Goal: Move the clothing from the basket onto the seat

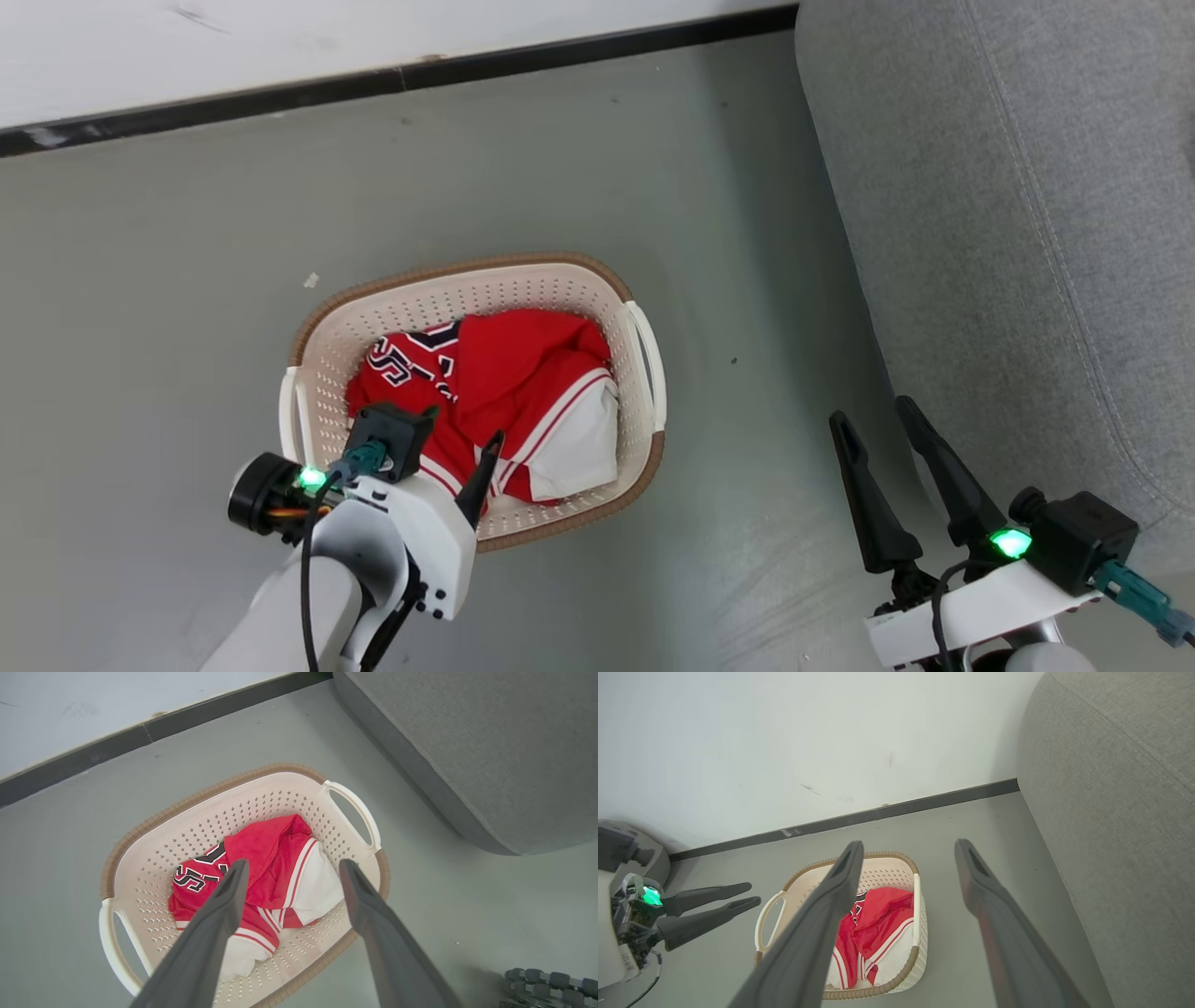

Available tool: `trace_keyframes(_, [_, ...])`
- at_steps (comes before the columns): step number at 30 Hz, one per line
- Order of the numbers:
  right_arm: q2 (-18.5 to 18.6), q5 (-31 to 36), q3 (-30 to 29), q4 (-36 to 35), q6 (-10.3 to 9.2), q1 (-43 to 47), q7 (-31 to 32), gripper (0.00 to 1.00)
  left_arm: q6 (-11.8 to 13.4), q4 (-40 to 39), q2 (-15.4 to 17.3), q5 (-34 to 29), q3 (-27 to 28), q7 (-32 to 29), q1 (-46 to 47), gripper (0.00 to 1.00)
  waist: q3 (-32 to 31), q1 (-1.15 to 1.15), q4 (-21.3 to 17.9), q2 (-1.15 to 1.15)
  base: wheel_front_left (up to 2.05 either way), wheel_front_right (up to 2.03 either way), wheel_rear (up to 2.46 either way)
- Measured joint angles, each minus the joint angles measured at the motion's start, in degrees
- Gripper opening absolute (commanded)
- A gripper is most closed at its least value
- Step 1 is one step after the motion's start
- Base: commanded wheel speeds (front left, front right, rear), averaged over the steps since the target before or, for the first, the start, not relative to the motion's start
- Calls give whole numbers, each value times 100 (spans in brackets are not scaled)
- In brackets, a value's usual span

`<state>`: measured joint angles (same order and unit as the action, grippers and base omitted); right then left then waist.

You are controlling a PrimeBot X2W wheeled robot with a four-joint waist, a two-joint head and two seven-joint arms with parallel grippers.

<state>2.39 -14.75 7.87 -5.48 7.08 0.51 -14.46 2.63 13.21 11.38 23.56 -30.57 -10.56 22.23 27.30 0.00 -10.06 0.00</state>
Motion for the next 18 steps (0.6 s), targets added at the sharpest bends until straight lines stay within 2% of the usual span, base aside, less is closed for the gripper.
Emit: trace_keyframes(18, [-2, -240, 186, -89, 0, -391, 0, 100, 136, 802, 156, -465, 36, -309, 847, 100, 775, 0, -503, 0, 0, 0, 0])
